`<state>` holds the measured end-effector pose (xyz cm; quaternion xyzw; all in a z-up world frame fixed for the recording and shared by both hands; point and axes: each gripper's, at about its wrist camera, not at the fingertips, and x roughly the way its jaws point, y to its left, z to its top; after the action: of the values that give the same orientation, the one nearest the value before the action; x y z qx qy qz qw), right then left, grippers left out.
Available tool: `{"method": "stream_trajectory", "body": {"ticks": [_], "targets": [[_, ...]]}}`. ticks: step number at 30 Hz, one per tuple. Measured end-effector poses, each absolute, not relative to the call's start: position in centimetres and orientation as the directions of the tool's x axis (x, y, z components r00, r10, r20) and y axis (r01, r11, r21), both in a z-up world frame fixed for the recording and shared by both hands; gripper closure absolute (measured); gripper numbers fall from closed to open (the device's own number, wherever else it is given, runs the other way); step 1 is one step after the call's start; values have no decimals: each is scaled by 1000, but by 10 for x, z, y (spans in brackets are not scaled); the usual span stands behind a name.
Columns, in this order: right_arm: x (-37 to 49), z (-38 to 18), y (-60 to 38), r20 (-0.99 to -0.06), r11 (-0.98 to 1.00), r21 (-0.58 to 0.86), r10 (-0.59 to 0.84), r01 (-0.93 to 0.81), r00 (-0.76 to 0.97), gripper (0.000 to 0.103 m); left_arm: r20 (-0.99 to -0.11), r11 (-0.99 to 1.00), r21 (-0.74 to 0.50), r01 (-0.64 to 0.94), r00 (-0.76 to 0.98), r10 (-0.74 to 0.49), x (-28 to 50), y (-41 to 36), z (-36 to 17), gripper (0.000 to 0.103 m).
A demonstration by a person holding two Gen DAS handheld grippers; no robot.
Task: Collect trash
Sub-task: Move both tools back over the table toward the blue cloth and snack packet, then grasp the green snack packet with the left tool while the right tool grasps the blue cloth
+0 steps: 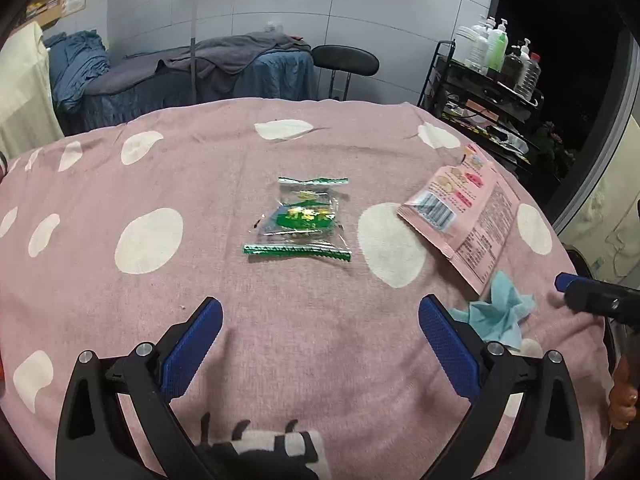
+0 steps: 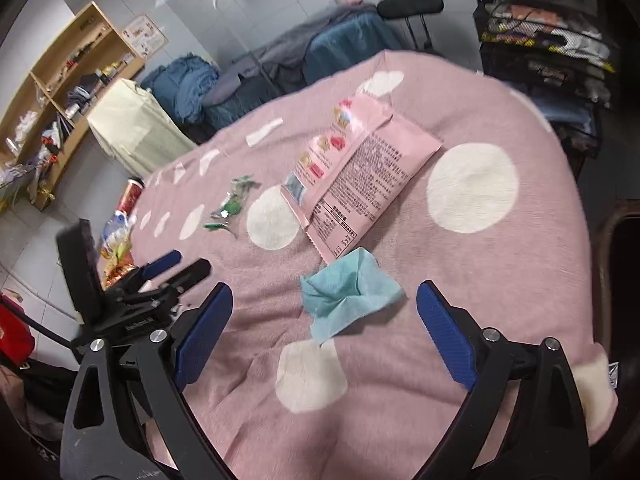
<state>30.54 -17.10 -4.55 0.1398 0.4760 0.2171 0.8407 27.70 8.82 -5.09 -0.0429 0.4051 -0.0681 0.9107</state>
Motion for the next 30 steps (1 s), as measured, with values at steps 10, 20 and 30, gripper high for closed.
{"method": "stream_trajectory", "body": {"ticks": [10,20,30], "targets": [[333,-83,-103,-907,932,96,227,-351,355,58,-758,987,-130,90,633,-158,303,90,-60,6],[330,-83,-121,-877,925,202,318,-322,361,87,-773,989,-112,93,617,-146,320,89,-63,7],[320,-73,-143,-844,922,276,367,-271,390,87,-762,990,-122,65,633,-136,323,95,-62,39]]}}
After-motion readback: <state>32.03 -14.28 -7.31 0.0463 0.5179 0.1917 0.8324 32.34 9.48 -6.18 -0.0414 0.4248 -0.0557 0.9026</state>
